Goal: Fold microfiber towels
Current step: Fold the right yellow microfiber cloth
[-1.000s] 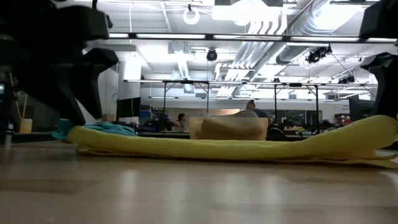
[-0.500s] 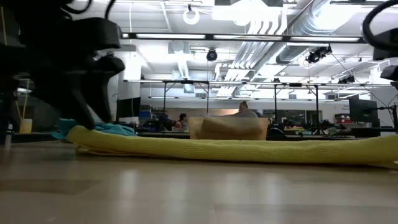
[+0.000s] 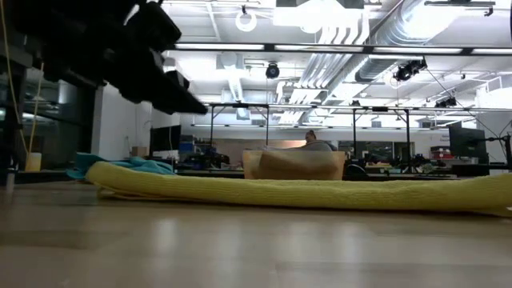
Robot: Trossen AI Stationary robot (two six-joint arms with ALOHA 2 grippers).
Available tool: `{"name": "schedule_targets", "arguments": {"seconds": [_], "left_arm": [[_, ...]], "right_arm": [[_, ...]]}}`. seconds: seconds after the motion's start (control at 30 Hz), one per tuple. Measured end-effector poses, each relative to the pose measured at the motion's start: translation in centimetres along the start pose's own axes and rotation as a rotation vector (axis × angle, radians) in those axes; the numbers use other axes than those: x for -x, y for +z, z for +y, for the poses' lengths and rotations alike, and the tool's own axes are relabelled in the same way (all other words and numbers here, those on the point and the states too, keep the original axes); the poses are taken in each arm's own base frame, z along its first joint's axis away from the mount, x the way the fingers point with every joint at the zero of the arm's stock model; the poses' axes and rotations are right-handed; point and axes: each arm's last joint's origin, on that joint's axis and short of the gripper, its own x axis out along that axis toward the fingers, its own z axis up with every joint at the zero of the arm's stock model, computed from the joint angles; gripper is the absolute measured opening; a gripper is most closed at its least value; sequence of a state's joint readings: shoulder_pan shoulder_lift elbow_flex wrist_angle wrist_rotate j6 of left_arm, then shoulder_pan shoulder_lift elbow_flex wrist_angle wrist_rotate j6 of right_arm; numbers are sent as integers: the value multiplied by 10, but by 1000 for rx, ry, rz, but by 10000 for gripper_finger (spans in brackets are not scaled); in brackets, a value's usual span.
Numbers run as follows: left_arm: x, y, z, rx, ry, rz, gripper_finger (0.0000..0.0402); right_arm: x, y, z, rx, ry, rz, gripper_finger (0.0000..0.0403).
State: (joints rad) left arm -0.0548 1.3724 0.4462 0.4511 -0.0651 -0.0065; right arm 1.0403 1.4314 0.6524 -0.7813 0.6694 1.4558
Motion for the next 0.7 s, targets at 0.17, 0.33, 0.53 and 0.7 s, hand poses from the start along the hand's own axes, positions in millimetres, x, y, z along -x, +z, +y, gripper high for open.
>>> {"name": "schedule_targets", "arguments": {"seconds": [0.17,0.33,0.53,0.7], "left_arm": [[6,-6,6,25,-8,-158,154],[9,-16,-1,22,-34,-129,154],[9,-18,-6,-17,-6,-120,154],[10,-18,-7,-23,6,-122,154]], "right_arm": [[1,6,11,-140,122,-238,206],[-13,10,17,-197,210,-285,206],[-32,23,8,-627,210,-191,206],[-34,32,5,-792,254,135,206]]}}
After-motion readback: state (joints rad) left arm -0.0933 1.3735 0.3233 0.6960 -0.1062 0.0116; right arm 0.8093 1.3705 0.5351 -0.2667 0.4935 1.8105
